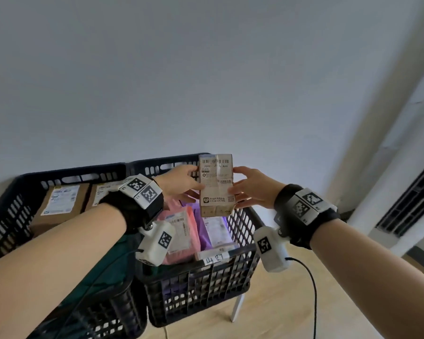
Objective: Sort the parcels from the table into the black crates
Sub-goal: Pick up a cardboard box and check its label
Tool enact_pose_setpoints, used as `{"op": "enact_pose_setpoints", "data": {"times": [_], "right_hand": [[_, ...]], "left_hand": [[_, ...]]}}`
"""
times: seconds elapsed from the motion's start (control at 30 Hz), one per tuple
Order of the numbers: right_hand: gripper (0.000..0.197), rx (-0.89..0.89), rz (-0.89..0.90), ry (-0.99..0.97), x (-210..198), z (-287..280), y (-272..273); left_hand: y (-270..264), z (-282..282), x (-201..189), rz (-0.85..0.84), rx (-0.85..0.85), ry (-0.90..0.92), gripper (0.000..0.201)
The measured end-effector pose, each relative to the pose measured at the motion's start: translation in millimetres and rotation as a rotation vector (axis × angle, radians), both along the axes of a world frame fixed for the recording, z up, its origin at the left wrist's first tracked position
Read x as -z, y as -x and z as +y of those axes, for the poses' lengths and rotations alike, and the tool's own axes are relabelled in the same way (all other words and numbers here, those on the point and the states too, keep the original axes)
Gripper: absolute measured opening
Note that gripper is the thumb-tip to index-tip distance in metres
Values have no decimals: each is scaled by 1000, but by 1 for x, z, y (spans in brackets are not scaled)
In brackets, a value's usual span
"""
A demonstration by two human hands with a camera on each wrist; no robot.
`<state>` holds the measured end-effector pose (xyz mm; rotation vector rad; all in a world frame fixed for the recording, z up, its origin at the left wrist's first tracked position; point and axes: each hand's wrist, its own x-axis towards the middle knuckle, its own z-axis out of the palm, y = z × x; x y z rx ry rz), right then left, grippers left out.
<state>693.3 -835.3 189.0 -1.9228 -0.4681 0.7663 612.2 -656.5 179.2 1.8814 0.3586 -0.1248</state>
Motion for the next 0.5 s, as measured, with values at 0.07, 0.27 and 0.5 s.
{"op": "enact_pose_setpoints", "data": {"times": [0.07, 0.27, 0.5], "right_hand": [[64, -61, 9, -3, -3, 8, -20], [62, -138, 64, -68, 3, 45, -62], [67, -150, 102, -30, 43, 96, -99]], "left_hand": [[-11, 5, -5, 5, -43, 2, 37], [-39, 33, -9, 44, -187, -9, 39], [-75, 67, 31, 103, -273, 19, 45]]}}
